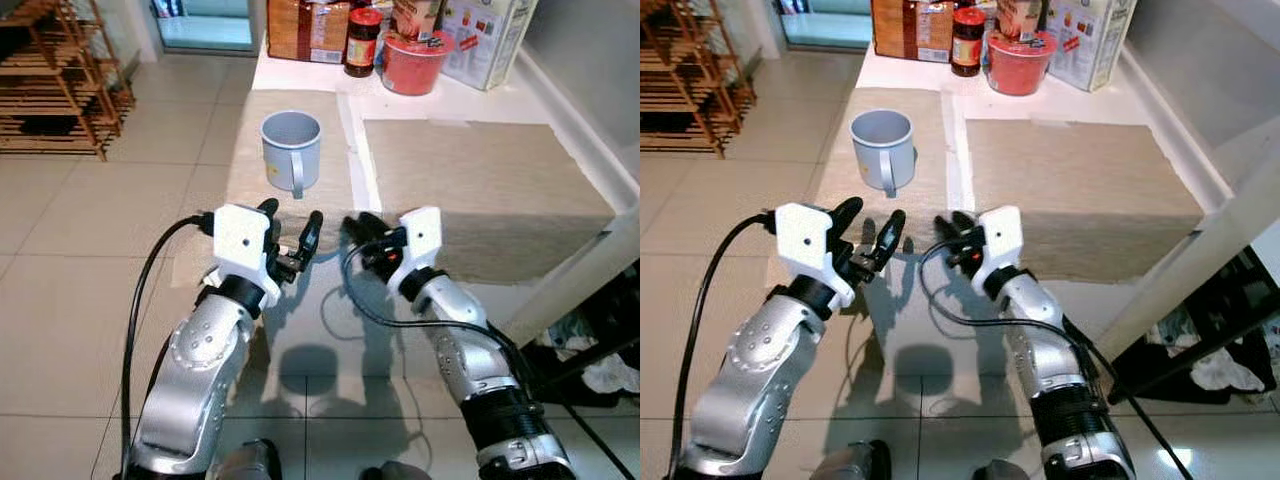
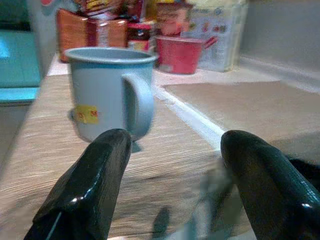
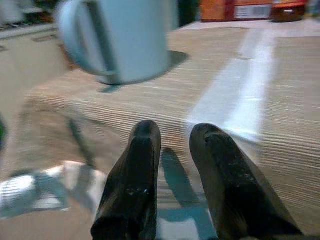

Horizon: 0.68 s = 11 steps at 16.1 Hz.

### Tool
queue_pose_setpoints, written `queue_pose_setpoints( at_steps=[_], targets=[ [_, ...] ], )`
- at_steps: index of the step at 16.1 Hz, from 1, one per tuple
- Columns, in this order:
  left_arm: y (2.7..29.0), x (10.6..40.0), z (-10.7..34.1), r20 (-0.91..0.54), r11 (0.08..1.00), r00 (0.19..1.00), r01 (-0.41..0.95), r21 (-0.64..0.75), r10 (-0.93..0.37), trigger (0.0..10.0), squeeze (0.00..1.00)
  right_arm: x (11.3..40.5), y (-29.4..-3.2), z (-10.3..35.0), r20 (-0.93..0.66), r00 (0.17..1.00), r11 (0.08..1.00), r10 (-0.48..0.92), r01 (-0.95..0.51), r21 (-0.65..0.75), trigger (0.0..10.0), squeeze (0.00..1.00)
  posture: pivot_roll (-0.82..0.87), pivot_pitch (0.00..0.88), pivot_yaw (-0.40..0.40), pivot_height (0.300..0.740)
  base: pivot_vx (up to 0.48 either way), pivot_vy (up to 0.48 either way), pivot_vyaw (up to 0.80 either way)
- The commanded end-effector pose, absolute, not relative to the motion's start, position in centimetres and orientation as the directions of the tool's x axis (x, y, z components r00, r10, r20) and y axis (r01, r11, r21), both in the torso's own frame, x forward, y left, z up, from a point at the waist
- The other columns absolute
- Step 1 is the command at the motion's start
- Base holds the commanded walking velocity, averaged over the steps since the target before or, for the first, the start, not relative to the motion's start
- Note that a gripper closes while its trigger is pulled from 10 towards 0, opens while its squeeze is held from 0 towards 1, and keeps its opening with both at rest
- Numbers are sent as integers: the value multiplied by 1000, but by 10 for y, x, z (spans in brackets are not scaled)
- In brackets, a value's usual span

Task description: Setting the table

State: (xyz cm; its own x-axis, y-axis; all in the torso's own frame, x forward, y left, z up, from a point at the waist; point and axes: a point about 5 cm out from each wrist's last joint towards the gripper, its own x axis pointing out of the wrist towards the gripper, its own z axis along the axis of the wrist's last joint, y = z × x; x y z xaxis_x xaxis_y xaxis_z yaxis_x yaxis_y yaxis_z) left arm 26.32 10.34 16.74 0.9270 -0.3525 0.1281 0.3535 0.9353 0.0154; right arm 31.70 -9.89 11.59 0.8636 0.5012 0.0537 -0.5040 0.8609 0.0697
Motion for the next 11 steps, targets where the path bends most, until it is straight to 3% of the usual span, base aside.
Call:
queue_pose_setpoints(
  at_steps=[1, 5, 11],
  targets=[
    [103, 270, 164, 112, 949, 943, 311, 46, -314, 10000, 0, 322, -111, 119, 61, 893, 892, 447, -450, 51, 10000, 0, -57, 87, -15, 740, 0, 0, 0],
    [108, 288, 170, 134, 975, 967, 210, 80, -219, 10000, 0, 324, -115, 122, 72, 906, 906, 417, -420, 46, 10000, 0, -65, 88, -17, 740, 0, 0, 0],
    [85, 292, 176, 165, 940, 925, 334, 72, -342, 10000, 0, 325, -114, 121, 72, 908, 908, 413, -417, 50, 10000, 0, -66, 88, -12, 740, 0, 0, 0]
  ],
)
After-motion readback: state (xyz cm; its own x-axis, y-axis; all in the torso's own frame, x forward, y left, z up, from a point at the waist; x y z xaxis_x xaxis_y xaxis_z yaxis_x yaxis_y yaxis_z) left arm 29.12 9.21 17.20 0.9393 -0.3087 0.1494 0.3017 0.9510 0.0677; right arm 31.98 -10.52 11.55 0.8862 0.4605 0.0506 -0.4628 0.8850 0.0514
